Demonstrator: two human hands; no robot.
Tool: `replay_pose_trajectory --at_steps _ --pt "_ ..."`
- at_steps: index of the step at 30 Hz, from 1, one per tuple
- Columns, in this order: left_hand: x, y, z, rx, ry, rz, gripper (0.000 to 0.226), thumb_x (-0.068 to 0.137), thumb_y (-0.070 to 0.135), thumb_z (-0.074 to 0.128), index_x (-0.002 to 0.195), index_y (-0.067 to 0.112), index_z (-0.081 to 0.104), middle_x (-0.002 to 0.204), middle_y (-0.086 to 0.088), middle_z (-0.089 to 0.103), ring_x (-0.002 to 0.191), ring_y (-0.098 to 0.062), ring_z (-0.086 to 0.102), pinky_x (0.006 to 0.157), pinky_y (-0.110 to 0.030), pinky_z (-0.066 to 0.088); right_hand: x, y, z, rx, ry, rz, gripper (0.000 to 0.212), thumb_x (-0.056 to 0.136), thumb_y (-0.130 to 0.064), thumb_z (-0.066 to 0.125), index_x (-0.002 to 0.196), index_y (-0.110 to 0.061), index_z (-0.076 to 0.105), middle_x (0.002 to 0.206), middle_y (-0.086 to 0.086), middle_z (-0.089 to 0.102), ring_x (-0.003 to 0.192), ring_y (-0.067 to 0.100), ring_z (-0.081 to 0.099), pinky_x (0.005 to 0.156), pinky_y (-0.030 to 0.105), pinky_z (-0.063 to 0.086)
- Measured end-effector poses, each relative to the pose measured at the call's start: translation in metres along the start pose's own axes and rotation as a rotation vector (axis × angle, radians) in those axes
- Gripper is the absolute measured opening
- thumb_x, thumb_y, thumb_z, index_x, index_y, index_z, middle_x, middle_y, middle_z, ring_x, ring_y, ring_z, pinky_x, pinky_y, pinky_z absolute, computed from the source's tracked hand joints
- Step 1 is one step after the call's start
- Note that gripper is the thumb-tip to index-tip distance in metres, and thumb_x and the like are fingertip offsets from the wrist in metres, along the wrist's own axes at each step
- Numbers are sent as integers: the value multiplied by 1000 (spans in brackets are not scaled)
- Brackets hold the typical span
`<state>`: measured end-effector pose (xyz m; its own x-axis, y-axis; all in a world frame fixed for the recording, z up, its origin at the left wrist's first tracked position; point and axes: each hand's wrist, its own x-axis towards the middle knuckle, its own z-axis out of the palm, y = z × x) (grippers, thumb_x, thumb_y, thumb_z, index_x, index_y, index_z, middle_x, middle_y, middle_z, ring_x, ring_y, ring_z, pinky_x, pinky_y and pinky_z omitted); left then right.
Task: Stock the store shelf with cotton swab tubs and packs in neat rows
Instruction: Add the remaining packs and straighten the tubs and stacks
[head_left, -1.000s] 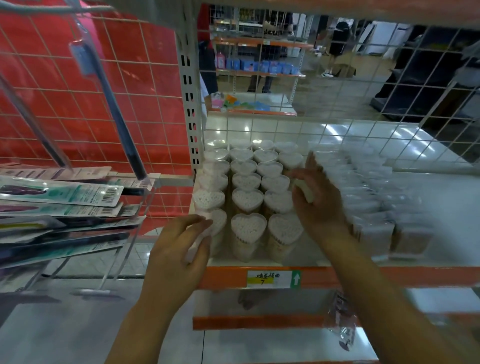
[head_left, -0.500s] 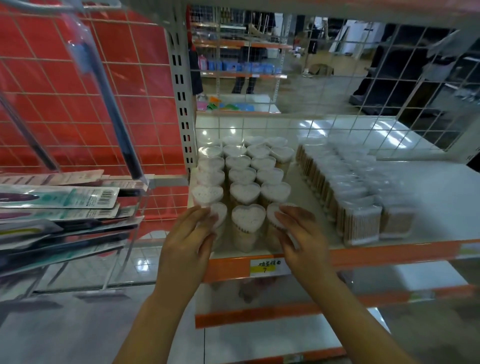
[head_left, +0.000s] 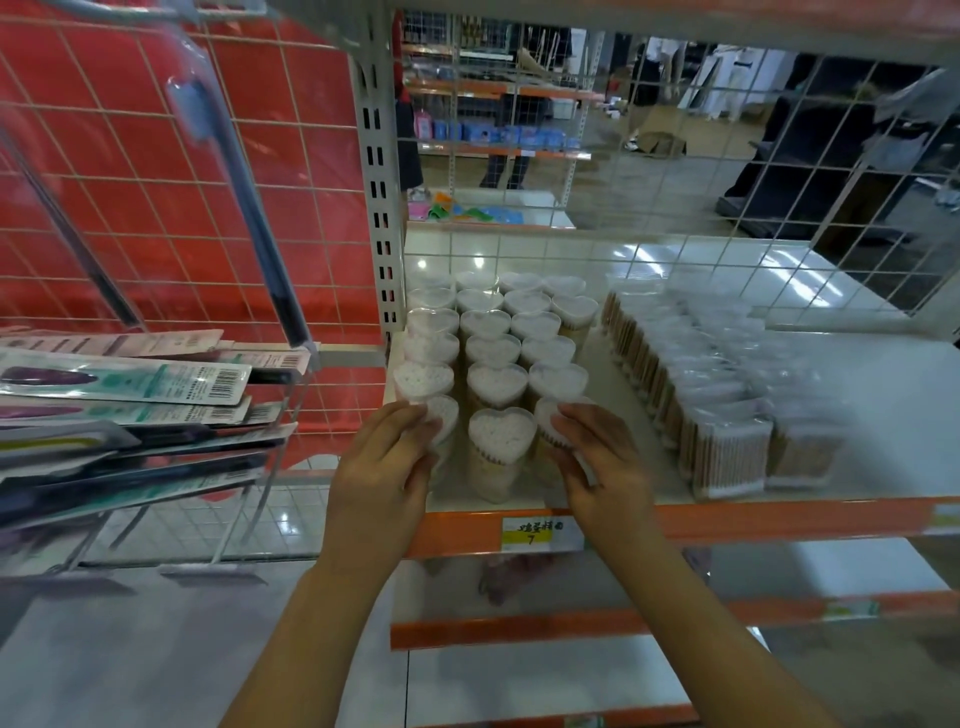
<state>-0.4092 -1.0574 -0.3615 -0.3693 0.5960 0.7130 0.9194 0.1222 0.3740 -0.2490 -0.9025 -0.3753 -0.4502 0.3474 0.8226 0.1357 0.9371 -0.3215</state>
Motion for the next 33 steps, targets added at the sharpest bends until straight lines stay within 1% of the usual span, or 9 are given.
replay_pose_trajectory --at_steps 4,7,9,12,15,18,21,29,33 --pt "2 0 -3 5 -25 16 28 78 11 58 103 4 68 110 -12 64 108 -23 52 98 -29 40 5 -5 -5 -10 -28 12 29 80 -8 55 109 -11 58 115 2 52 108 22 50 103 21 36" --pt "7 1 -9 19 -53 28 33 80 22 53 107 6 66 111 -11 63 107 -23 51 94 -34 41 10 -18 -10 -18 -79 24 37 77 -12 53 114 -16 55 120 -1 52 115 24 46 103 41 37" --pt "9 0 -11 34 -68 37 36 81 25 53 109 7 65 113 -11 63 108 -23 51 95 -32 40 14 -27 -9 -44 -128 -3 40 77 -21 56 117 -21 52 124 -1 54 122 23 43 106 48 27" --pt "9 -4 -10 64 -84 47 34 81 25 52 106 9 68 113 -9 65 108 -24 53 95 -31 41 16 -31 0 -116 -226 -56 43 74 -30 64 114 -26 50 121 3 61 123 20 41 107 47 21" --pt "8 -4 -9 62 -73 52 32 80 23 52 100 7 71 108 -9 67 106 -20 52 93 -27 41 14 -27 10 -202 -262 -59 47 67 -23 70 111 -26 54 116 5 66 116 20 45 107 46 19" --pt "12 -3 -8 61 -69 65 30 79 23 52 95 6 72 105 -9 69 104 -18 52 90 -29 43 19 -27 10 -249 -281 -55 34 73 -27 59 105 -20 68 113 3 68 111 18 49 111 43 12" --pt "13 -3 -6 46 -67 65 29 78 21 53 93 5 72 104 -10 69 104 -18 52 91 -25 39 24 -30 11 -261 -306 -43 37 75 -30 49 101 -17 71 112 2 68 109 15 49 111 42 8" --pt "15 0 -8 36 -132 29 31 77 23 52 94 6 72 105 -9 68 103 -17 52 89 -29 46 28 -38 11 -289 -327 -14 38 74 -30 47 100 -18 72 111 1 68 103 21 61 111 44 12" --pt "21 5 -14 -47 -181 -8 36 79 30 53 100 6 69 107 -10 65 102 -19 53 88 -34 46 31 -44 4 -326 -453 41 46 74 -41 44 110 -23 67 118 -2 65 111 20 59 107 55 21"
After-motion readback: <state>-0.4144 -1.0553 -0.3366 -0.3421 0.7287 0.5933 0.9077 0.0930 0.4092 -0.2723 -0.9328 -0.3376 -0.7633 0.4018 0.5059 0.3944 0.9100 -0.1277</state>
